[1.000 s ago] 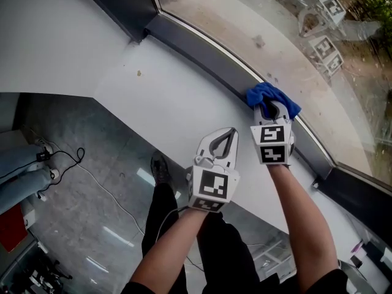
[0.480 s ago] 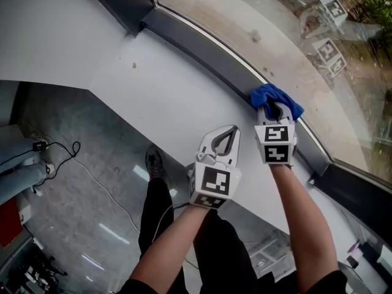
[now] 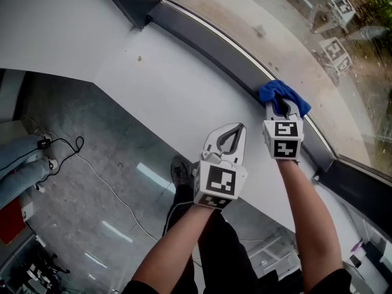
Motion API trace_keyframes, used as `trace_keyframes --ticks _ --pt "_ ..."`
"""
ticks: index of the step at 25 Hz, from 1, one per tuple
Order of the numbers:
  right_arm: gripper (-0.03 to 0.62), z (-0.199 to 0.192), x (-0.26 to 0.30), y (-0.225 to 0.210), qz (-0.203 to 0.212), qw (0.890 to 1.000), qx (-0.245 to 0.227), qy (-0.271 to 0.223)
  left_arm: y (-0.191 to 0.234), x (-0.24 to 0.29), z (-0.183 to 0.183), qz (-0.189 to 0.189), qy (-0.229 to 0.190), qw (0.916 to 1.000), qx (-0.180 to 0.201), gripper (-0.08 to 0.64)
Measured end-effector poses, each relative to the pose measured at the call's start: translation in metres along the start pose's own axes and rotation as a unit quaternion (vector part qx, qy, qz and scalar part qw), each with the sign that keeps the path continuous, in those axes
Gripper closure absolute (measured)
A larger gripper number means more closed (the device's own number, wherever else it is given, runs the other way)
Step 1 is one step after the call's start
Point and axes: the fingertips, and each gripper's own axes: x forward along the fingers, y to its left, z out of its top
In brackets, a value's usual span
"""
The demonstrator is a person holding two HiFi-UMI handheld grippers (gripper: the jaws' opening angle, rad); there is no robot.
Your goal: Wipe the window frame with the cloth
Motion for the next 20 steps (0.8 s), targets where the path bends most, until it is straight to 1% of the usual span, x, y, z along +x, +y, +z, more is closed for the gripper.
trace_keyframes --ticks 2,5,8,10,12,15,18,20 --pt "0.558 0.004 0.005 -0.001 0.001 1.000 -0.007 -0.001 0.005 0.000 -0.002 -0.003 0.003 1.0000 -0.001 0.555" --pt "0.560 -0.001 -0.004 -0.008 -0.003 1.000 -0.018 0.000 -0.007 -0.003 0.000 -0.012 -0.003 0.9999 0.008 0.557" --pt "0.560 -0.004 -0.011 -0.006 -0.002 1.000 -0.027 -0.011 -0.011 -0.003 -0.006 -0.007 0.013 0.9998 0.011 0.557" --pt "0.560 -0.007 -0.013 -0.005 -0.001 1.000 -0.026 -0.013 -0.017 0.000 -0.009 -0.002 0.016 0.9999 0.004 0.557" --pt "0.560 -0.014 -0.016 -0.014 -0.003 1.000 -0.020 -0.011 -0.028 0.012 -0.011 0.000 0.010 0.9999 -0.008 0.557" --pt "0.559 -0.026 -0.026 -0.014 0.009 1.000 -0.014 -0.006 -0.048 0.013 -0.021 0.004 0.012 0.9995 -0.029 0.557" --pt "0.558 -0.029 -0.034 -0.024 0.008 1.000 -0.020 -0.004 -0.059 0.018 -0.009 0.001 -0.007 0.9995 -0.032 0.557" --pt "0.560 -0.034 -0.037 -0.025 0.010 1.000 -0.023 0.005 -0.063 0.023 -0.010 0.000 -0.005 0.9994 -0.033 0.557"
